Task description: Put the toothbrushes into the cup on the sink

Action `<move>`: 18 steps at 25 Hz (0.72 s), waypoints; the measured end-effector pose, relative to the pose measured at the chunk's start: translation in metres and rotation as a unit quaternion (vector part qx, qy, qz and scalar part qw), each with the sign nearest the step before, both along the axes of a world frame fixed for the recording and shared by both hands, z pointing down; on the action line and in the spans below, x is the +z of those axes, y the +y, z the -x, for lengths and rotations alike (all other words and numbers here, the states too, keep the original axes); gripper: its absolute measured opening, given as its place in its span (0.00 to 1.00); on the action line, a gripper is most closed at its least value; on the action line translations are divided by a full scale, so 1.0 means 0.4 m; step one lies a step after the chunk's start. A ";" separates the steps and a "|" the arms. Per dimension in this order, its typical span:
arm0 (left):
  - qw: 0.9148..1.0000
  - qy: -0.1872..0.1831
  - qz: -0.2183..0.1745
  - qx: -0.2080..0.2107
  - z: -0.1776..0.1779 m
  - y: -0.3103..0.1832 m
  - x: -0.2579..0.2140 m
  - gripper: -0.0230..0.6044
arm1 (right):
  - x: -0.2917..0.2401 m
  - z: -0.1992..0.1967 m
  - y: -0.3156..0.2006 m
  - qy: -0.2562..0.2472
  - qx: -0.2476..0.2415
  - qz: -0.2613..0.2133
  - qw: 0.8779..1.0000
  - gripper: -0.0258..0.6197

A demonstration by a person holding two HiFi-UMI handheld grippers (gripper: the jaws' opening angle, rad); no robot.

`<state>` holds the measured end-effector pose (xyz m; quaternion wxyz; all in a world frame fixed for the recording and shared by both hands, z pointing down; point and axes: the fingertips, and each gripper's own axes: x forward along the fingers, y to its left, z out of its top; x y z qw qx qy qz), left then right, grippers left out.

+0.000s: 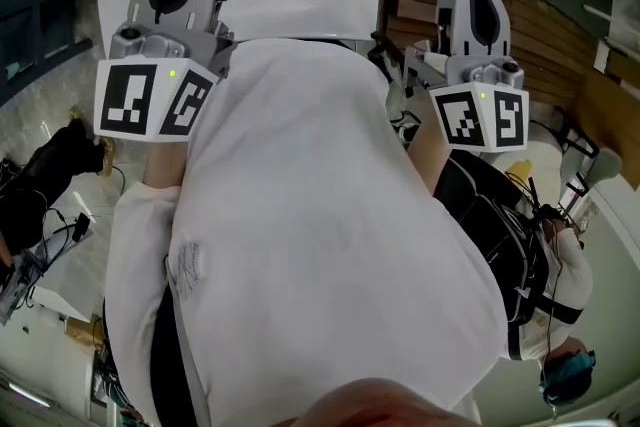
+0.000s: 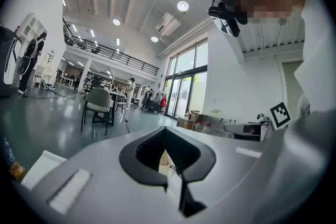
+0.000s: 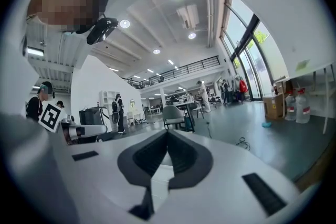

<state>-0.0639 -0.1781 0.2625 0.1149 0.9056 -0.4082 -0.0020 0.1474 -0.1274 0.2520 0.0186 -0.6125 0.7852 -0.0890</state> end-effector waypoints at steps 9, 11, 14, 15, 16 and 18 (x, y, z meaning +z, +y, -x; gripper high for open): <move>1.000 -0.004 -0.007 0.013 0.006 -0.002 -0.008 0.03 | -0.001 0.023 -0.011 0.001 0.002 0.001 1.000 0.05; 1.000 -0.005 -0.008 0.013 0.011 -0.003 -0.011 0.03 | -0.001 0.030 -0.013 0.000 0.002 0.001 1.000 0.05; 1.000 -0.003 -0.005 0.016 0.014 -0.006 -0.016 0.03 | -0.004 0.036 -0.017 0.000 0.003 0.002 1.000 0.05; 1.000 -0.001 -0.002 0.018 0.015 -0.008 -0.016 0.03 | -0.005 0.037 -0.018 0.000 0.004 0.003 1.000 0.05; 1.000 0.002 0.003 0.020 0.015 -0.010 -0.015 0.03 | -0.005 0.037 -0.019 -0.001 0.005 0.004 1.000 0.05; 1.000 0.006 0.012 0.023 0.016 -0.013 -0.006 0.03 | -0.002 0.036 -0.020 -0.001 0.007 0.006 1.000 0.05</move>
